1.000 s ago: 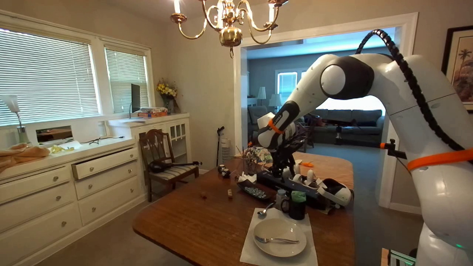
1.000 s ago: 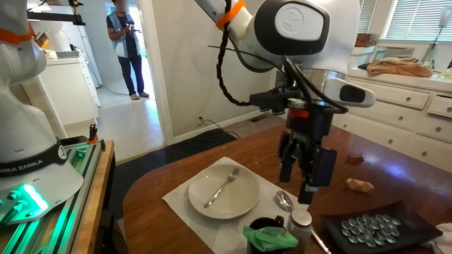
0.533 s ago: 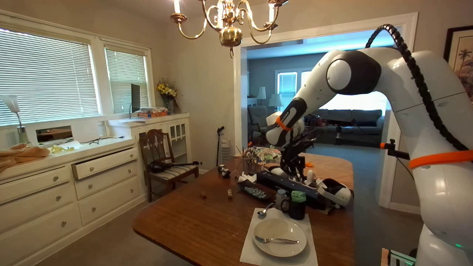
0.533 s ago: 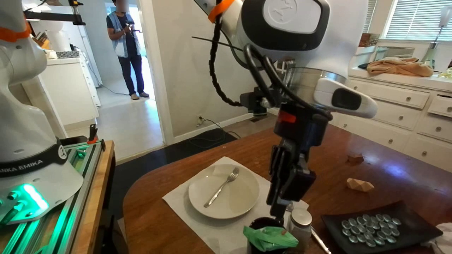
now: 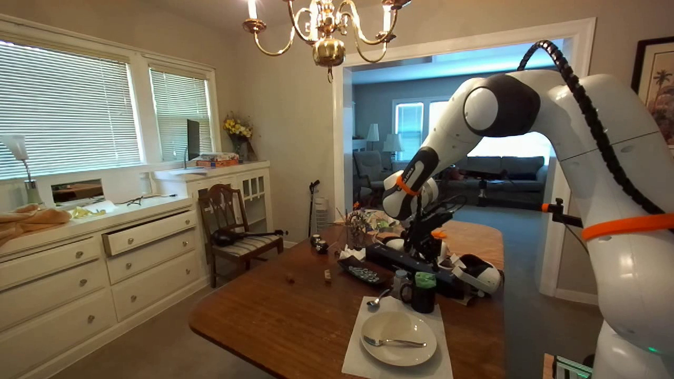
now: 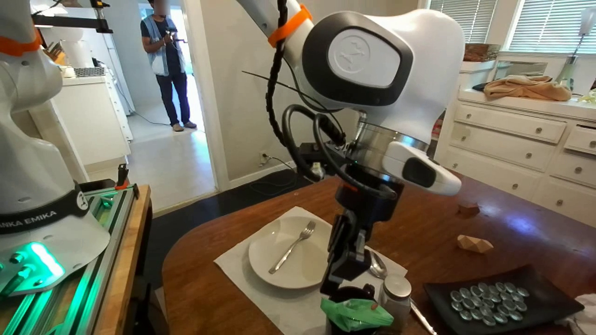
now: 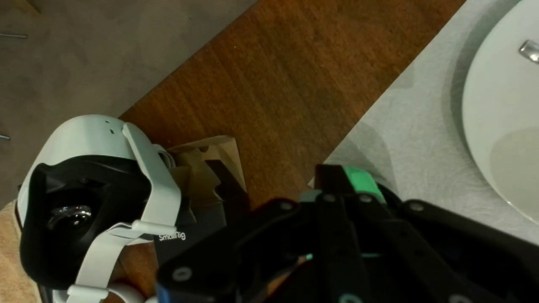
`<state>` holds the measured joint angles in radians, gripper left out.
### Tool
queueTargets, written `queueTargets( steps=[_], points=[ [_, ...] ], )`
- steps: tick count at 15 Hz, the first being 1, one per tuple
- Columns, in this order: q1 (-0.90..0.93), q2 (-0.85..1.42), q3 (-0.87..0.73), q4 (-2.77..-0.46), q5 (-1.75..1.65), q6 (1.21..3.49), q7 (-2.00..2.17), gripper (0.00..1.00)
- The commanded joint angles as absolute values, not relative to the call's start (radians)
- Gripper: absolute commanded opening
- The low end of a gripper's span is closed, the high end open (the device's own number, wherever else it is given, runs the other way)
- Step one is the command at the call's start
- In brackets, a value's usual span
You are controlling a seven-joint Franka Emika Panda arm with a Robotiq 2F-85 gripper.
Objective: Put the green item in the cup
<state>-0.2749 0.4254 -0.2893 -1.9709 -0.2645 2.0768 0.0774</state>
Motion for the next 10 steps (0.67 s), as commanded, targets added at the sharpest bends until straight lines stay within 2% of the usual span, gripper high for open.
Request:
queueTargets(
  steps=[1, 10],
  points=[
    [-0.277, 0.472, -0.283, -1.95, -0.236, 2.093, 0.105, 0.0],
    [-0.287, 0.606, -0.28, -1.811, -0.215, 2.084, 0.12, 0.0]
  ],
)
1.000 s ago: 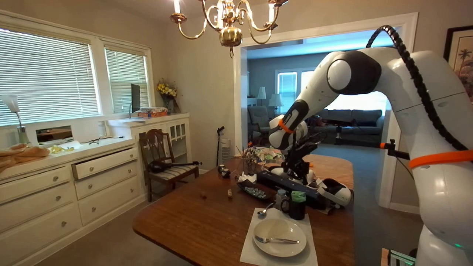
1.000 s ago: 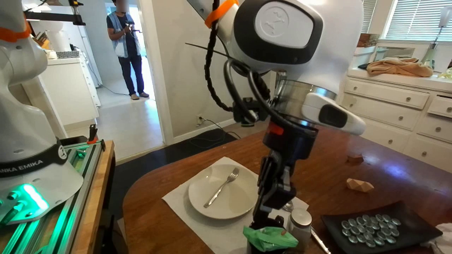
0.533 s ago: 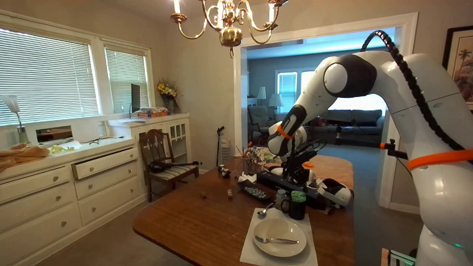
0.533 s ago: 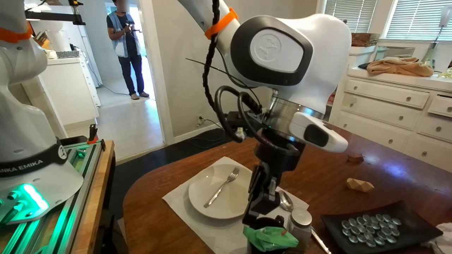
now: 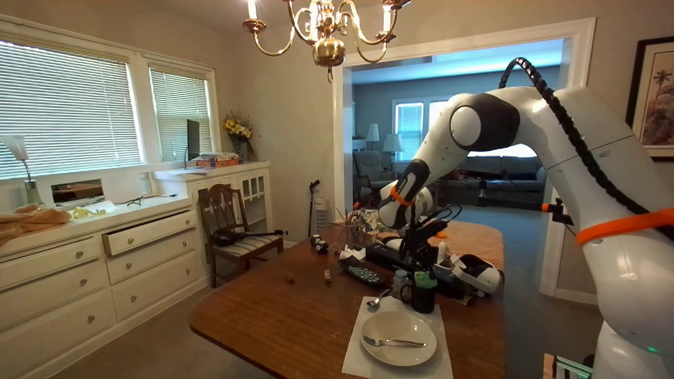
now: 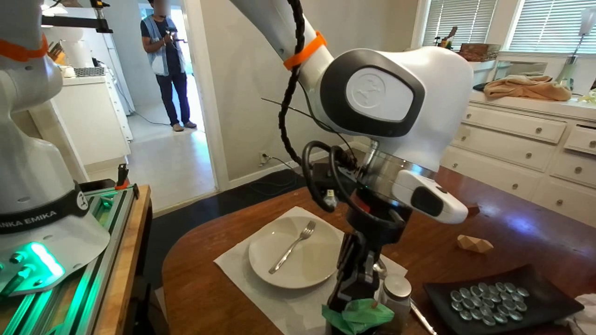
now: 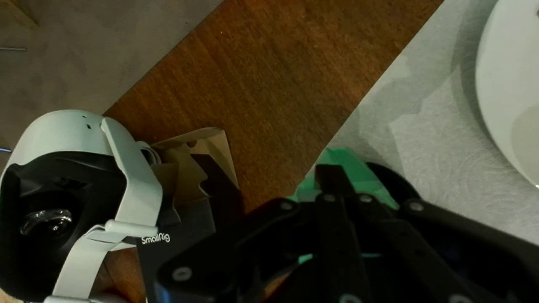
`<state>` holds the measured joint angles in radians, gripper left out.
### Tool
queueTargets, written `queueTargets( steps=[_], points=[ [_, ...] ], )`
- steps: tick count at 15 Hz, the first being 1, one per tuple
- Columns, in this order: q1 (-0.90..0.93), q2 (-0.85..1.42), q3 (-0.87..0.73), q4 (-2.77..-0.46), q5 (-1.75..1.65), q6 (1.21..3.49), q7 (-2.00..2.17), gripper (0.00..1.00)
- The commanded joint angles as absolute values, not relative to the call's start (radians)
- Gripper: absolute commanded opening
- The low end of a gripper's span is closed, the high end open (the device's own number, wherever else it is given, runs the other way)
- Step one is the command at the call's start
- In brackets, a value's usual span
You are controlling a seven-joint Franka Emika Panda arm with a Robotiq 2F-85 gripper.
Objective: Put the green item in the cup
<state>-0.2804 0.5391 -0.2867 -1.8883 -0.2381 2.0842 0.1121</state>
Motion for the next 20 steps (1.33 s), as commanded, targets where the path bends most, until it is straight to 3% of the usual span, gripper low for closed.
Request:
queueTargets(
  steps=[1, 20],
  points=[
    [-0.285, 0.623, -0.279, -1.791, -0.214, 2.08, 0.122, 0.0],
    [-0.22, 0.532, -0.261, -1.832, -0.235, 2.08, 0.115, 0.0]
  ],
)
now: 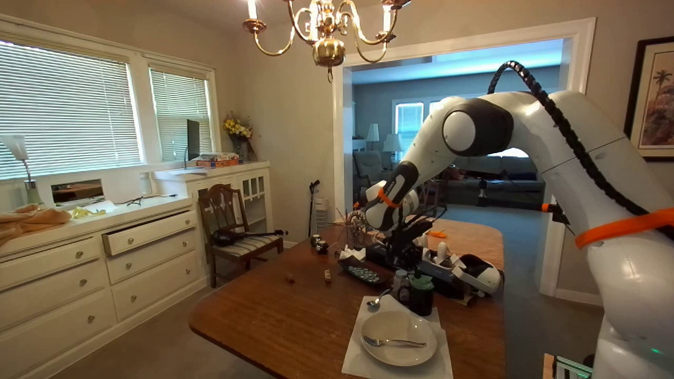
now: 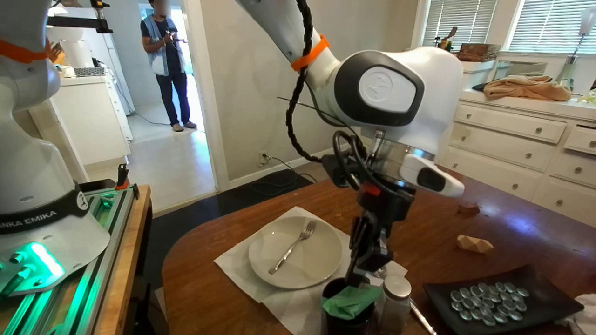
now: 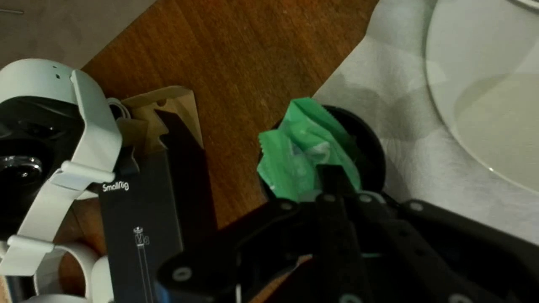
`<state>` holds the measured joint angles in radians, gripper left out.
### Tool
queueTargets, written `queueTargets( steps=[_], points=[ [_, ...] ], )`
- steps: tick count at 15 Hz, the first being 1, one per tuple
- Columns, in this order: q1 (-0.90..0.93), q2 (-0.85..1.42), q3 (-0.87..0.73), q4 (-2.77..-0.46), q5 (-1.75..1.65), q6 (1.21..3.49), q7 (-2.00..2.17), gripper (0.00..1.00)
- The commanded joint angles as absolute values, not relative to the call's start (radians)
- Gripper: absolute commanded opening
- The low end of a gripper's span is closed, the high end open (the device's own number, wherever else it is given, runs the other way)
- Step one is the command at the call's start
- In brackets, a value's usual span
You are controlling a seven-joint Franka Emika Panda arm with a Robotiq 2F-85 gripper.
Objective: Put the green item in the cup
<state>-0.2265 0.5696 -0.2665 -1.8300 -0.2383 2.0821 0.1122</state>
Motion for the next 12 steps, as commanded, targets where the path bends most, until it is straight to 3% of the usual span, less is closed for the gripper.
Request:
queueTargets(
  steps=[1, 12],
  points=[
    [-0.219, 0.524, -0.259, -1.831, -0.234, 2.08, 0.115, 0.0],
    [-0.236, 0.466, -0.312, -1.906, -0.254, 2.063, 0.163, 0.0]
  ],
)
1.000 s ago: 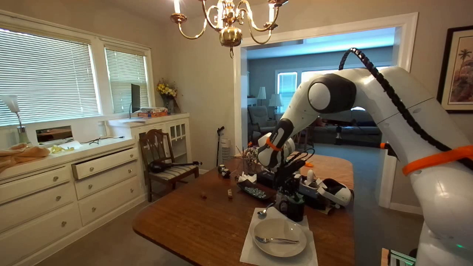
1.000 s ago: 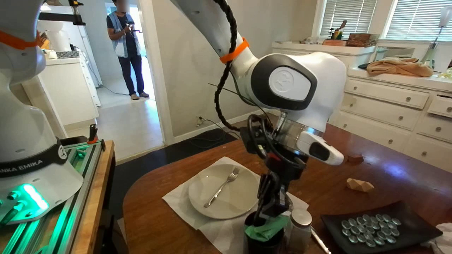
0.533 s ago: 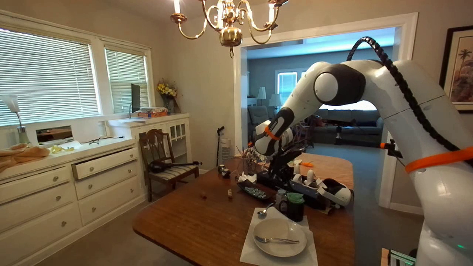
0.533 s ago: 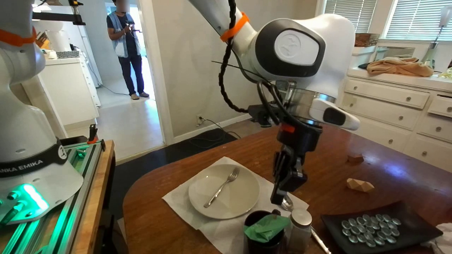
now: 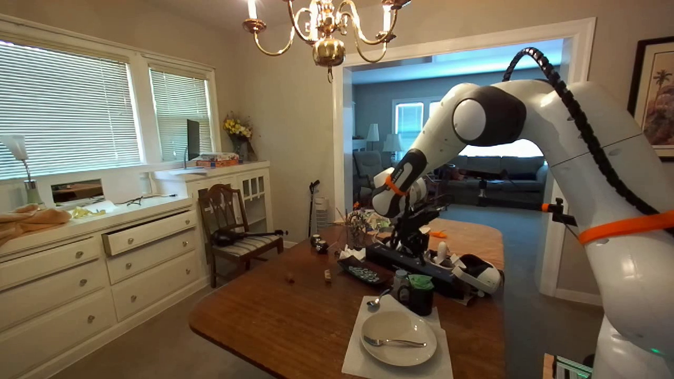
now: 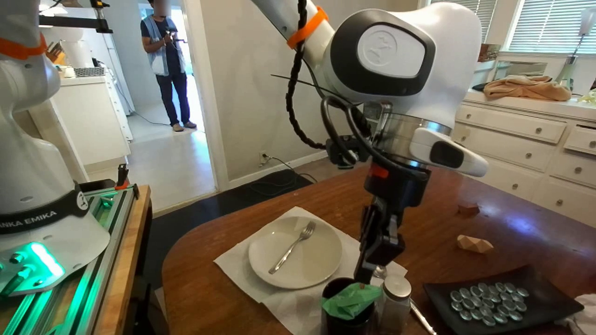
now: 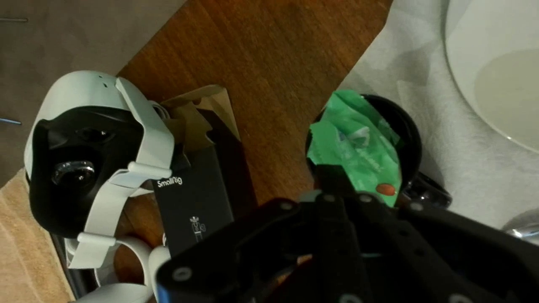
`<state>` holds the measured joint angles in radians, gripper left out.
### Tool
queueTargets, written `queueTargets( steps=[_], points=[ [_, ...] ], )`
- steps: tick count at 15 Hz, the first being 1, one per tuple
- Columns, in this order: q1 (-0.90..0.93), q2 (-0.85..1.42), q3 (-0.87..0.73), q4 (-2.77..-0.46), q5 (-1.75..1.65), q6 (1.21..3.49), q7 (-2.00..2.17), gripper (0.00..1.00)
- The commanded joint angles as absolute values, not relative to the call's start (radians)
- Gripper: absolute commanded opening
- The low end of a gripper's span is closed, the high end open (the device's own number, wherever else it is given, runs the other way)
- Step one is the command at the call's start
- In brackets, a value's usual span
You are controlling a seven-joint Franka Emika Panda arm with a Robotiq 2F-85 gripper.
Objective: Put the green item in the cup
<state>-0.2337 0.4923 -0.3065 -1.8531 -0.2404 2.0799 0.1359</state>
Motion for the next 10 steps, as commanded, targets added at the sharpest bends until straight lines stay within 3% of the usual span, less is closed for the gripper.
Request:
queueTargets(
  steps=[1, 10],
  points=[
    [-0.233, 0.465, -0.314, -1.921, -0.258, 2.06, 0.165, 0.0],
    [-0.229, 0.511, -0.3, -1.952, -0.246, 2.062, 0.178, 0.0]
  ],
)
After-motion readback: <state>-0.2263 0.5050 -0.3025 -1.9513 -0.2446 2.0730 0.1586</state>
